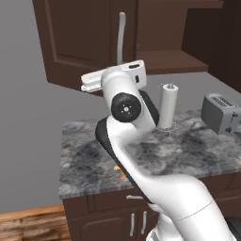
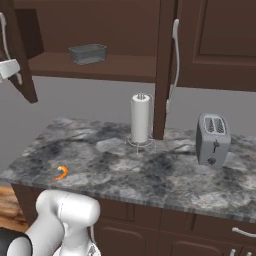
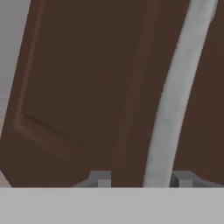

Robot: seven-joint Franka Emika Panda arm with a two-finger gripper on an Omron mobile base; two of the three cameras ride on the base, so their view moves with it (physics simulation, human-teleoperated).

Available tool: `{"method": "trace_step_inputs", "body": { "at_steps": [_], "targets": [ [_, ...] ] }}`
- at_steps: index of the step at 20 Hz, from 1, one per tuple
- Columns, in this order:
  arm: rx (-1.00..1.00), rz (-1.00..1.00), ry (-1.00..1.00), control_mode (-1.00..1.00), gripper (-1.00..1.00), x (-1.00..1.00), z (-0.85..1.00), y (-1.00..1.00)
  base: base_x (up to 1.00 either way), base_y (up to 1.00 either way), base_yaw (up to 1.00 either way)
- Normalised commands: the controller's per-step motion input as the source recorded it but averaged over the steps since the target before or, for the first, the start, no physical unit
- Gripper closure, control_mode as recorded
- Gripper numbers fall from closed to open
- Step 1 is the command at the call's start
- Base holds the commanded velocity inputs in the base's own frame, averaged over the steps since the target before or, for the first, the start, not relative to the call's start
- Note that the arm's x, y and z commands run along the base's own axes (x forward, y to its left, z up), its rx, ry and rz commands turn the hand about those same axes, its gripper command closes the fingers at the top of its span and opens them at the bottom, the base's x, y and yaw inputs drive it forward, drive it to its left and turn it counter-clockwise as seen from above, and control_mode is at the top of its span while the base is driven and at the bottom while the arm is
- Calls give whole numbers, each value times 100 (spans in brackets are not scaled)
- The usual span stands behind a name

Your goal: Retrieve the tupperware from the cabinet, then place the raw meat into the tupperware to avoid contamination.

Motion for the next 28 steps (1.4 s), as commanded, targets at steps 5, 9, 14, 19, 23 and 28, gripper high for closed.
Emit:
{"method": "trace_step_inputs", "body": {
  "at_steps": [5, 9, 14, 19, 23, 28],
  "targets": [
    [-25, 0, 2, -100, -100, -39, -13, 99, 0, 0, 0],
    [-6, 0, 1, -100, -100, -5, -2, 22, 0, 0, 0],
    [0, 0, 0, -100, -100, -34, -3, 6, 0, 0, 0],
    [0, 0, 0, -100, -100, -63, -19, 5, 0, 0, 0],
    [0, 0, 0, -100, -100, -69, -37, 0, 0, 0, 0],
    [6, 0, 6, -100, -100, -65, 9, -24, 0, 0, 0]
  ]
}}
